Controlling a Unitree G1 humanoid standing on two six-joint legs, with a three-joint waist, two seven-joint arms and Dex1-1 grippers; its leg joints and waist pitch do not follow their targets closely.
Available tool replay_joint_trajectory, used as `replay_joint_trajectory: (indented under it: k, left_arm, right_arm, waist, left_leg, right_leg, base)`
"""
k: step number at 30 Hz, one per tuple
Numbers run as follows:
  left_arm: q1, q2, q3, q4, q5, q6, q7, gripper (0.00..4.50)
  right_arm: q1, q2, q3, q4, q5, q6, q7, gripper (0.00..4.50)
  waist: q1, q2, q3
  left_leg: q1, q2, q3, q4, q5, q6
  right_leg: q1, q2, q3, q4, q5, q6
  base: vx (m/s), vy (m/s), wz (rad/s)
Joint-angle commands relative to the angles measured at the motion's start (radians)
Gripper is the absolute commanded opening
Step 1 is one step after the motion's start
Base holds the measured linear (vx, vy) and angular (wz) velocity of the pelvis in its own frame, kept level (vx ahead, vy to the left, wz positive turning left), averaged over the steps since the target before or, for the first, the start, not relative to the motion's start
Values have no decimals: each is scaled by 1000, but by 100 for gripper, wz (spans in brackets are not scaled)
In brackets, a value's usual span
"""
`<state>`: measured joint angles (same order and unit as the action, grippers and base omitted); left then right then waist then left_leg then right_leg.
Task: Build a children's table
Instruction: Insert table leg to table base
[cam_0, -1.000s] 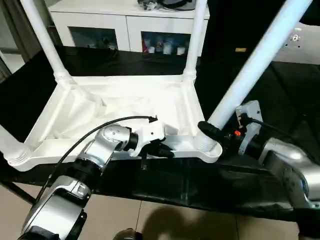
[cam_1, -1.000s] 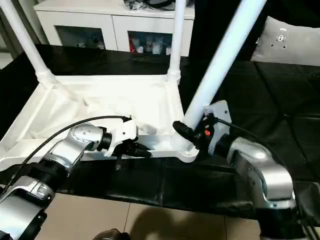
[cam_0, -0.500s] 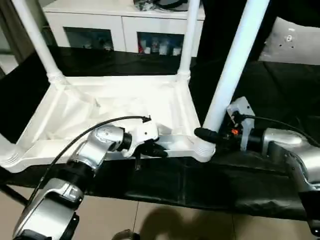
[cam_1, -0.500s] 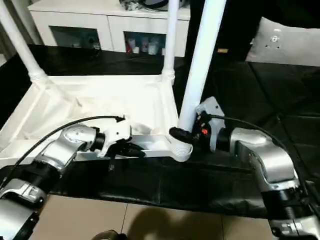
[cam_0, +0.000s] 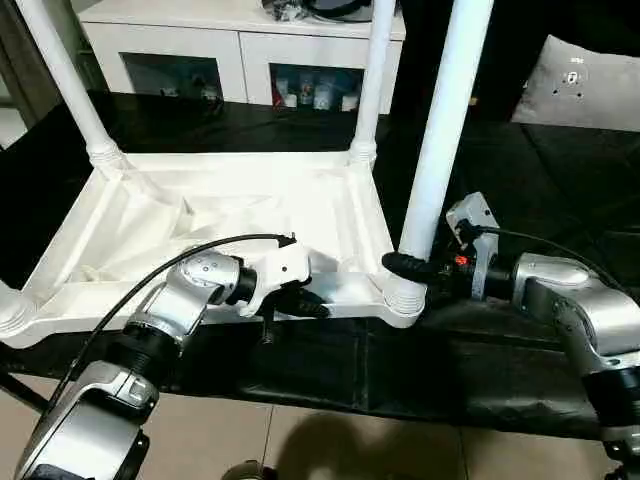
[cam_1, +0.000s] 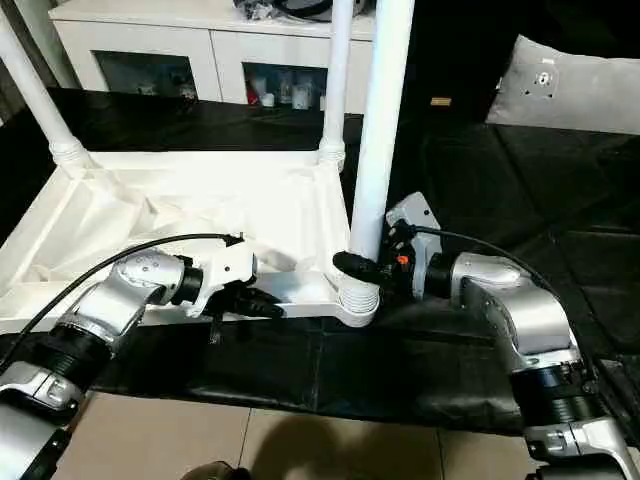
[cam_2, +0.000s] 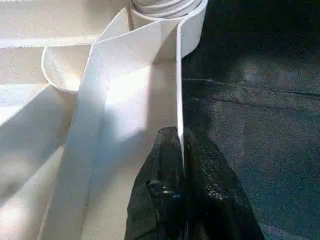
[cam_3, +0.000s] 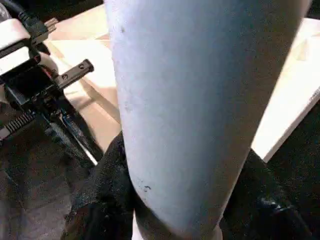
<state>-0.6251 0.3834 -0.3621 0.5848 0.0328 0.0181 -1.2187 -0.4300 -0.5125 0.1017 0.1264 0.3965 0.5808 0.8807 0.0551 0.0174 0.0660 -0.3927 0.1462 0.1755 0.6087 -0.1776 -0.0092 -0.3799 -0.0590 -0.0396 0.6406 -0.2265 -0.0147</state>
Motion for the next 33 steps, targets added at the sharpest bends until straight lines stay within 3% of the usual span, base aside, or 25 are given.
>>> replay_joint_trajectory:
  k: [1,4,6,8,11,12,14,15,16,17,19,20,24,26,30,33]
  left_arm:
    - [3,20,0,-2,24,-5,22,0]
    - [-1,16,6,10,28,-8,43,0]
    - [-1,16,6,11,28,-8,45,0]
    - [0,11,15,14,23,-8,56,0]
    - [-1,8,19,16,20,-8,59,0]
    - [-3,5,22,19,18,-8,64,0]
    - [-8,1,27,26,15,-6,70,0]
    - [-11,0,30,29,13,-6,73,0]
    - [-13,-1,31,30,13,-6,74,0]
    - [-14,-2,32,31,12,-5,75,0]
    - [-15,-2,33,31,11,-4,75,0]
    - [-16,-1,33,32,10,-3,74,0]
    - [-21,4,24,42,21,-15,68,0]
    - [-30,12,15,51,34,-27,63,0]
    - [-42,18,11,62,40,-35,59,0]
    - [-64,28,6,84,49,-51,45,0]
  right_arm:
    - [21,17,10,42,-5,29,0,187]
    - [55,39,-47,65,38,26,-19,187]
    - [60,42,-54,68,43,23,-21,187]
    - [110,71,-112,65,84,15,-38,187]
    - [142,90,-144,55,105,11,-51,186]
    - [164,106,-164,46,119,2,-53,186]
    - [200,133,-192,25,141,-12,-59,186]
    - [226,143,-196,9,144,-28,-63,186]
    - [241,146,-195,-1,143,-38,-65,186]
    - [258,148,-192,-13,138,-51,-67,186]
    - [274,149,-188,-22,129,-67,-70,186]
    - [284,147,-183,-30,115,-82,-74,186]
    - [293,100,-131,-49,10,-148,-86,186]
    - [260,56,-71,-23,-57,-165,-68,186]
    - [228,43,-24,13,-90,-177,-41,186]
    - [187,27,51,61,-120,-173,33,186]
  waist:
    - [14,-12,-65]
    - [16,-12,-65]
    - [16,-12,-66]
    - [19,-3,-66]
    - [21,-3,-67]
    - [22,4,-67]
    - [25,3,-66]
    - [27,10,-67]
    - [28,5,-68]
    - [28,10,-67]
    - [28,8,-66]
    - [29,13,-66]
    - [29,12,-62]
    - [28,9,-59]
    - [22,11,-57]
    - [15,6,-55]
  left_leg:
    - [23,87,-33,-75,-203,23]
    - [24,87,-33,-76,-210,21]
    - [24,88,-34,-76,-213,18]
    - [25,89,-34,-78,-222,14]
    - [23,89,-36,-80,-227,12]
    - [25,88,-37,-80,-232,9]
    - [26,90,-35,-82,-252,4]
    - [25,90,-38,-82,-253,3]
    - [25,90,-37,-84,-252,2]
    - [25,90,-39,-84,-254,0]
    - [25,89,-38,-86,-262,0]
    - [26,88,-39,-85,-267,-3]
    - [28,88,-39,-89,-285,-11]
    - [32,88,-41,-92,-313,-19]
    - [33,90,-43,-94,-332,-23]
    - [31,87,-45,-95,-349,-21]
  right_leg:
    - [36,-110,50,-92,-169,-256]
    - [36,-111,51,-93,-171,-256]
    - [35,-110,50,-93,-177,-255]
    - [33,-109,51,-94,-163,-256]
    - [36,-111,50,-92,-147,-259]
    - [35,-110,49,-91,-147,-262]
    - [33,-111,51,-94,-154,-261]
    - [34,-113,51,-94,-155,-260]
    - [35,-112,50,-94,-148,-257]
    - [35,-111,50,-93,-145,-257]
    - [35,-111,50,-95,-160,-252]
    - [34,-113,51,-97,-178,-251]
    - [33,-110,51,-104,-219,-233]
    - [34,-111,52,-109,-275,-223]
    - [32,-112,53,-111,-299,-222]
    - [32,-113,50,-114,-338,-214]
  base:
    - [0,0,0]
    - [0,0,0]
    - [0,0,0]
    - [0,0,0]
    - [0,0,0]
    - [0,0,0]
    - [0,0,0]
    - [0,0,0]
    - [0,0,0]
    - [0,0,0]
    - [0,0,0]
    - [0,0,0]
    - [0,0,0]
    - [0,0,0]
    - [0,0,0]
    - [0,0,0]
